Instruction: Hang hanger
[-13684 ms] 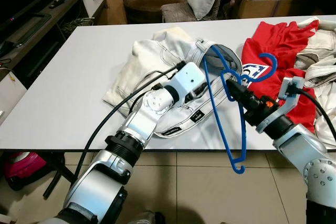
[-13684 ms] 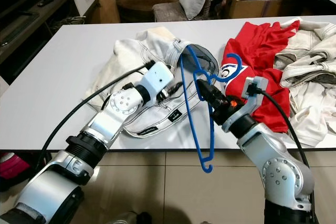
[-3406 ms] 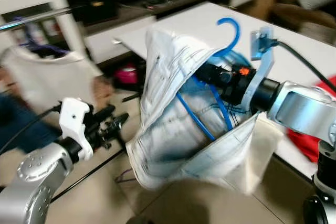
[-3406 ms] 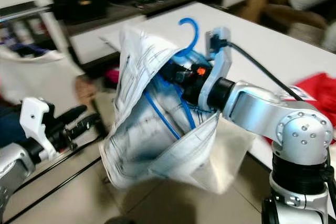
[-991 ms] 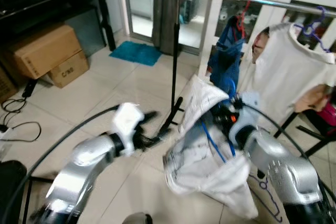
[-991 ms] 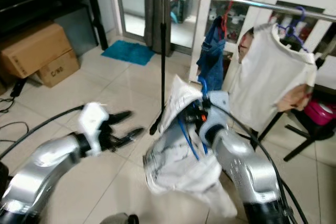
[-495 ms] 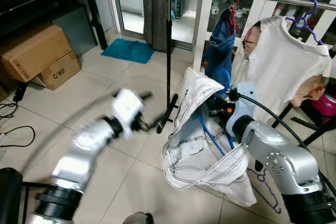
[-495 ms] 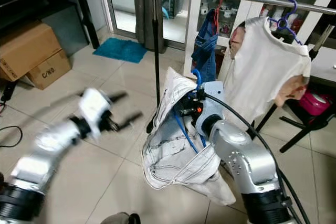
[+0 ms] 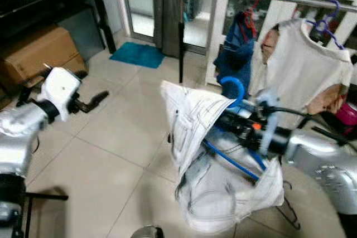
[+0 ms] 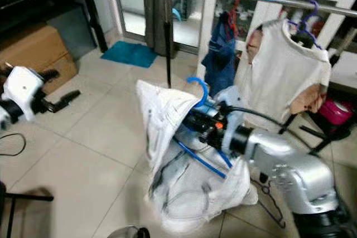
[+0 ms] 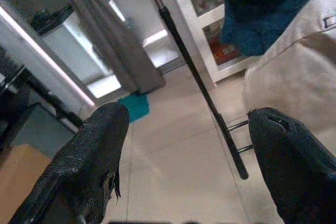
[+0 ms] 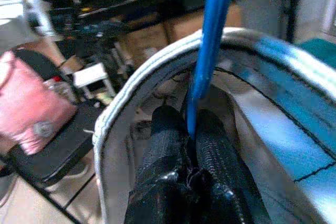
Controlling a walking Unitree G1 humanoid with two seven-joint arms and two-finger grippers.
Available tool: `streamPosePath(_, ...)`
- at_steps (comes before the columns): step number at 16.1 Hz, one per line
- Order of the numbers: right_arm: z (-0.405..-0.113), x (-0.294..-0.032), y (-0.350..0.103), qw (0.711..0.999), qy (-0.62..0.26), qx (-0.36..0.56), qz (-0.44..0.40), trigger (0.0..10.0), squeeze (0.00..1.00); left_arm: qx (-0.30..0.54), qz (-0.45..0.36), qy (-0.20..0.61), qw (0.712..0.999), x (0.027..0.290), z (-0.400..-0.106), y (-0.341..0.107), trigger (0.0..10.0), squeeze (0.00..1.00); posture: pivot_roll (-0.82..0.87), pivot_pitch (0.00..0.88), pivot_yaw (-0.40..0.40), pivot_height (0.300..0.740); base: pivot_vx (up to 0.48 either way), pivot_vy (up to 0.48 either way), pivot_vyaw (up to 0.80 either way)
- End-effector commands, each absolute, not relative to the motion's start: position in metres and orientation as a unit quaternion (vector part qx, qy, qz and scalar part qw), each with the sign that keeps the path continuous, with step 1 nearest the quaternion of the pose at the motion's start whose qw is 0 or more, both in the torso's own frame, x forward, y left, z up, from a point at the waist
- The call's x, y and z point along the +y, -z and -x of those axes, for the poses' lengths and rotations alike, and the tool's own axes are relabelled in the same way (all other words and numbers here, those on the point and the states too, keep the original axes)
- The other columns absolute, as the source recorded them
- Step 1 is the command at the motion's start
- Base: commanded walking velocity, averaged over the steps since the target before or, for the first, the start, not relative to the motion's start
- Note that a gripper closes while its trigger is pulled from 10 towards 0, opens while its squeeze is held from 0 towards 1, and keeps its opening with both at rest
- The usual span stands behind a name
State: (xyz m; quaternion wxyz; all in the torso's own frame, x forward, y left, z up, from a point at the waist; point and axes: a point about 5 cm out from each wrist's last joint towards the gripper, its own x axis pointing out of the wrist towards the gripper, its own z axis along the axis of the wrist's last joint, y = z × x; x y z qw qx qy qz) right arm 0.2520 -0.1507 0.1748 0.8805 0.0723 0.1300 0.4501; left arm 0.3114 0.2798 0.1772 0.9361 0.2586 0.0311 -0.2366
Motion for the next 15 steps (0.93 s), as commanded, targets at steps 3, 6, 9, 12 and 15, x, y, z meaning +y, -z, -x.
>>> streamPosePath(3,-0.243,-0.151,-0.197,0.847,-0.519,0.092,-0.067,10.0,0.0,0.087,-0.283,0.329,0.897,0.28,-0.305,-0.165,10.0,0.0,-0.08,0.0,0.028,0.74,0.0,0.0,0.0)
streamPosePath(6,-0.237,-0.15,-0.202,0.827,-0.55,0.09,-0.068,10.0,0.0,0.138,-0.286,0.415,0.852,0.266,-0.299,-0.143,10.0,0.0,-0.08,0.0,0.035,0.74,0.0,0.0,0.0)
streamPosePath(9,-0.228,-0.146,-0.206,0.798,-0.591,0.089,-0.078,10.0,0.0,0.138,-0.279,0.458,0.833,0.251,-0.306,-0.134,10.0,0.0,-0.08,0.0,0.029,0.74,0.0,0.0,0.0)
streamPosePath(12,-0.226,-0.146,-0.207,0.791,-0.6,0.09,-0.079,10.0,0.0,0.138,-0.278,0.472,0.825,0.242,-0.311,-0.13,9.3,0.0,-0.08,0.0,0.029,0.74,0.0,0.0,0.0)
streamPosePath(15,-0.222,-0.146,-0.208,0.783,-0.61,0.094,-0.08,10.0,0.0,0.103,-0.289,0.462,0.832,0.235,-0.322,-0.134,4.4,0.0,-0.09,0.001,0.039,0.74,0.0,0.0,0.0)
